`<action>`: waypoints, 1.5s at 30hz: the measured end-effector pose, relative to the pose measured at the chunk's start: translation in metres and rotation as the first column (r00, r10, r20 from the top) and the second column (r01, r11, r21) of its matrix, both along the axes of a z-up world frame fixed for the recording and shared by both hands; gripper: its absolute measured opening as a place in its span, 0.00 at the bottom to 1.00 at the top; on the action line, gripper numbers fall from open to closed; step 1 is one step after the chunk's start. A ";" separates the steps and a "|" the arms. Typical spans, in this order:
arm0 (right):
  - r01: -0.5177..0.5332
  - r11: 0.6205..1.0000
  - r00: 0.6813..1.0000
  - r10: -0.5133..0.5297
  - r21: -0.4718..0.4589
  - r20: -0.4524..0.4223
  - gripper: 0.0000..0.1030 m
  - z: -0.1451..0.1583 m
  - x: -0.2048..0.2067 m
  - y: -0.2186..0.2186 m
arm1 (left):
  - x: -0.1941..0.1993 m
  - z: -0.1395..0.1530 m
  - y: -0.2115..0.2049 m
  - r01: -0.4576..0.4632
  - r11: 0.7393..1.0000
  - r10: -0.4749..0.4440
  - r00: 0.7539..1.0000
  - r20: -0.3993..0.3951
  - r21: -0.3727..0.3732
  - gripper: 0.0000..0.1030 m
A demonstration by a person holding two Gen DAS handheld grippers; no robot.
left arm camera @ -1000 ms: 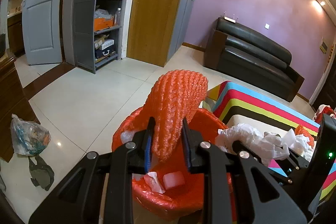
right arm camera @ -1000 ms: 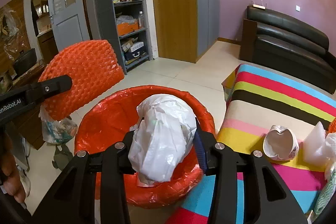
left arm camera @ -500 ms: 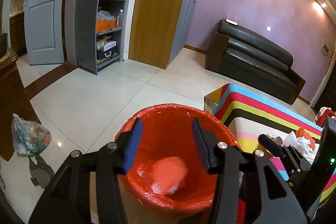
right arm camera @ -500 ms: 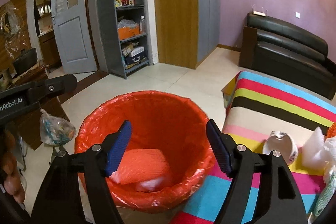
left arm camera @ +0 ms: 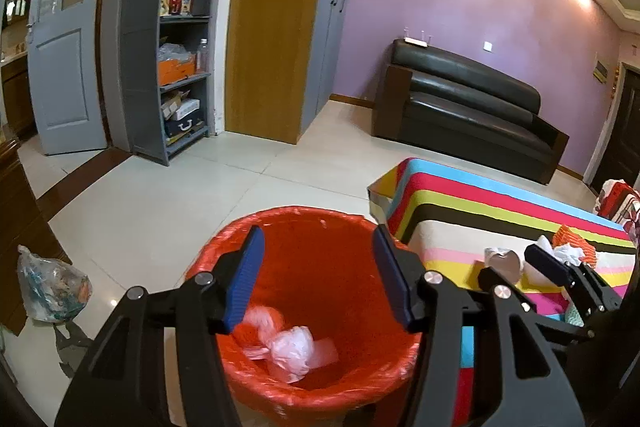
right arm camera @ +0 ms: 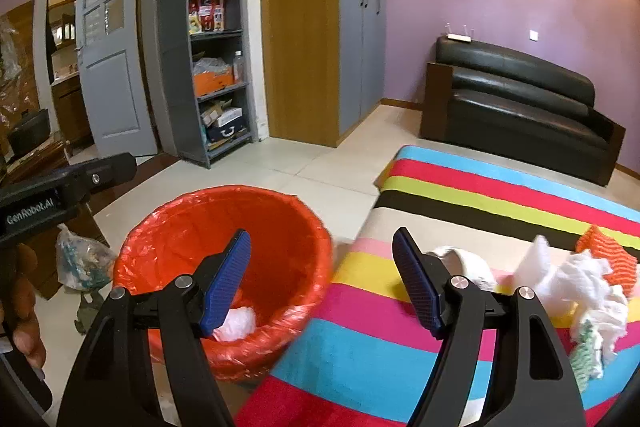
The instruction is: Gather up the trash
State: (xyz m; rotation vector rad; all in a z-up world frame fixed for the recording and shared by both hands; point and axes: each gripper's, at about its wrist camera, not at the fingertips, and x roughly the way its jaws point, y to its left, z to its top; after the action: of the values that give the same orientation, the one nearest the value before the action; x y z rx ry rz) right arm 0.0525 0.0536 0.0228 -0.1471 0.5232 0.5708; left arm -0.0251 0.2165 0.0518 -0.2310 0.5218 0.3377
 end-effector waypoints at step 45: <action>0.279 0.956 0.960 -0.276 -0.094 0.040 0.68 -0.010 0.001 -0.207 | 0.044 -0.063 -0.213 0.440 0.898 -0.439 0.892 -0.110 -0.019 0.53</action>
State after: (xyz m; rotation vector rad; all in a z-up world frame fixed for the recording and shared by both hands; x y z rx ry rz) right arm 0.0538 -0.1532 0.0130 -0.1718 0.5359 0.2682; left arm 0.0184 0.0034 -0.0110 -0.0822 0.6664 -0.0921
